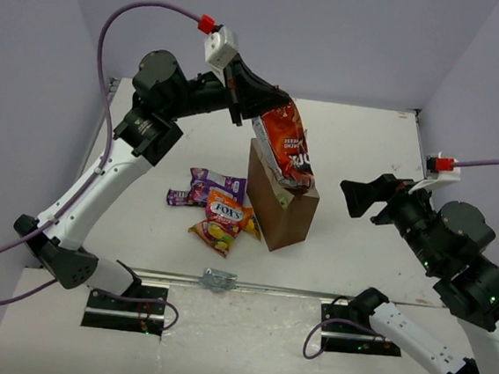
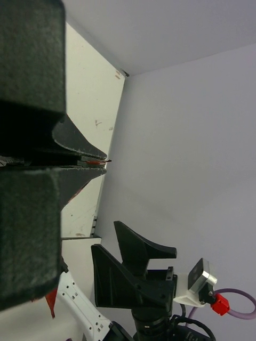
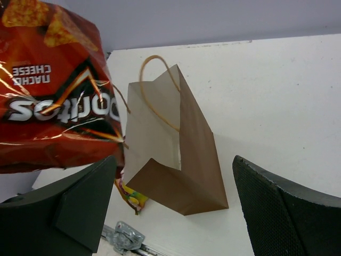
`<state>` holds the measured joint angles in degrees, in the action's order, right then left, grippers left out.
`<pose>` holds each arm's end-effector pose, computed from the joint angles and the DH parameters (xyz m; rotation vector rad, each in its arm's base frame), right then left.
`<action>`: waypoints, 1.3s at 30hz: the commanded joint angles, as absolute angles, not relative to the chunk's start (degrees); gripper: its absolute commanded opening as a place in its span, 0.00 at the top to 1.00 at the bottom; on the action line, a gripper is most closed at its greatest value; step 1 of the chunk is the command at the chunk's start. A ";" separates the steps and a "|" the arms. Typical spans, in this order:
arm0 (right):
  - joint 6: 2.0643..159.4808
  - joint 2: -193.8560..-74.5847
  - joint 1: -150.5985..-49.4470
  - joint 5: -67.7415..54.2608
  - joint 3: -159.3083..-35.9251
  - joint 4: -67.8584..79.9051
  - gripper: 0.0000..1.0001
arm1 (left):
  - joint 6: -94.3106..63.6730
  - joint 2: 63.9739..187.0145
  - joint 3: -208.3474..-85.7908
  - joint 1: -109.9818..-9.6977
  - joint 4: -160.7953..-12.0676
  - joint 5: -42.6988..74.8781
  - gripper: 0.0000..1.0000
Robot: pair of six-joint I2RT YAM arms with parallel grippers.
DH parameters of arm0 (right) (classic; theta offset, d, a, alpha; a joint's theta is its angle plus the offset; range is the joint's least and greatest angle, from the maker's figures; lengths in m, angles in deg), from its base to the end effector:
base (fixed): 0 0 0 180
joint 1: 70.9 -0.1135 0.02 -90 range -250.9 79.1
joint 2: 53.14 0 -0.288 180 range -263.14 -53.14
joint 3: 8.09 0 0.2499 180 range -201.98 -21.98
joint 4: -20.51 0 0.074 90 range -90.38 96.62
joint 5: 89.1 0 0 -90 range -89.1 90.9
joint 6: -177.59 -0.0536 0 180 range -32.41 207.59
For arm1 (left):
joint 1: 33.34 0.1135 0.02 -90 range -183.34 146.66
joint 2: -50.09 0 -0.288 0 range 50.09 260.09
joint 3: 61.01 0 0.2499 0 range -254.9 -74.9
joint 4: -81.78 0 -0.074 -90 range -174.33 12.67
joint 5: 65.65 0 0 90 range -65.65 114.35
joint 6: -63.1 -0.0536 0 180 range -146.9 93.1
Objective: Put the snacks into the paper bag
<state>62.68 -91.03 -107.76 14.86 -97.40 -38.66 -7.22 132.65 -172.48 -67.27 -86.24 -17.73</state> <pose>0.0665 0.0337 0.4687 0.0038 1.7380 0.5930 0.2374 -0.2030 0.5530 0.8326 1.2086 -1.2400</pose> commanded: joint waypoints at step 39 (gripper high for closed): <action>66.14 -96.28 -106.40 -1.73 -94.40 -33.19 0.12 | -12.14 110.57 -161.75 -69.38 -74.50 7.79 0.00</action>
<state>63.91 -93.17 -106.49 3.86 -93.33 -35.38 -13.82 114.31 -163.34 -69.15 -78.22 -0.90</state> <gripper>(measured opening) 0.894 0.997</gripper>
